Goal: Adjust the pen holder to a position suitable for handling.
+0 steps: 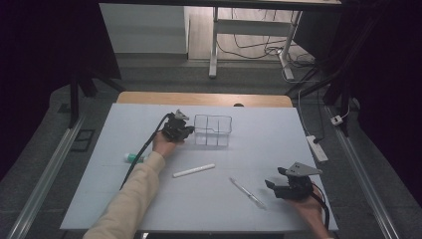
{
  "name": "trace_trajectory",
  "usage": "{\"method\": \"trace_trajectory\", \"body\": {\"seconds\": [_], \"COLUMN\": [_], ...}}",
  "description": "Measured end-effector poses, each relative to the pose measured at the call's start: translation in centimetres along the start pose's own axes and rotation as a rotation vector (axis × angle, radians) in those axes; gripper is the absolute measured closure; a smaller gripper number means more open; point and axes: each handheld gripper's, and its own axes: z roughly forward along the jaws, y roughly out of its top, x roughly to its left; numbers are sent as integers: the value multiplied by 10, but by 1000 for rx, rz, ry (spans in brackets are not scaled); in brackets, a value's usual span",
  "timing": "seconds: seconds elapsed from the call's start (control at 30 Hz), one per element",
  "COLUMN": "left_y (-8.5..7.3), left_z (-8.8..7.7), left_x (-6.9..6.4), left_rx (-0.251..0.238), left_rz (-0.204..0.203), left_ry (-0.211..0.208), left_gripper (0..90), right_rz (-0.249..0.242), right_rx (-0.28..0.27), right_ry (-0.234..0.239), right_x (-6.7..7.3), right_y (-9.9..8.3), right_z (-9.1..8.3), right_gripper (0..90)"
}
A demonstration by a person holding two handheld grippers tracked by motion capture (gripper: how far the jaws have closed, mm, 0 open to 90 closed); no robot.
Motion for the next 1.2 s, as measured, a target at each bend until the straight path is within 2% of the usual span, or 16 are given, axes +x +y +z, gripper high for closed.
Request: {"method": "trace_trajectory", "body": {"seconds": [0.23, 0.9, 1.03, 1.2], "left_y": [4, 5, 5, 2], "left_z": [4, 5, -4, -21], "left_x": [-5, -9, -9, -9], "left_rx": [-2, 0, -32, -49], "left_rz": [7, 19, 12, 13], "left_ry": [-21, -32, -28, -24], "left_gripper": [889, 888, 892, 892], "right_rz": [2, 4, 8, 10], "right_rx": [1, -5, -8, -15], "right_ry": [4, 2, 1, -2], "right_x": [0, -2, -2, -2], "right_y": [0, 0, 0, 0], "right_z": [0, -1, -1, -2], "right_gripper": [279, 278, 278, 278]}}
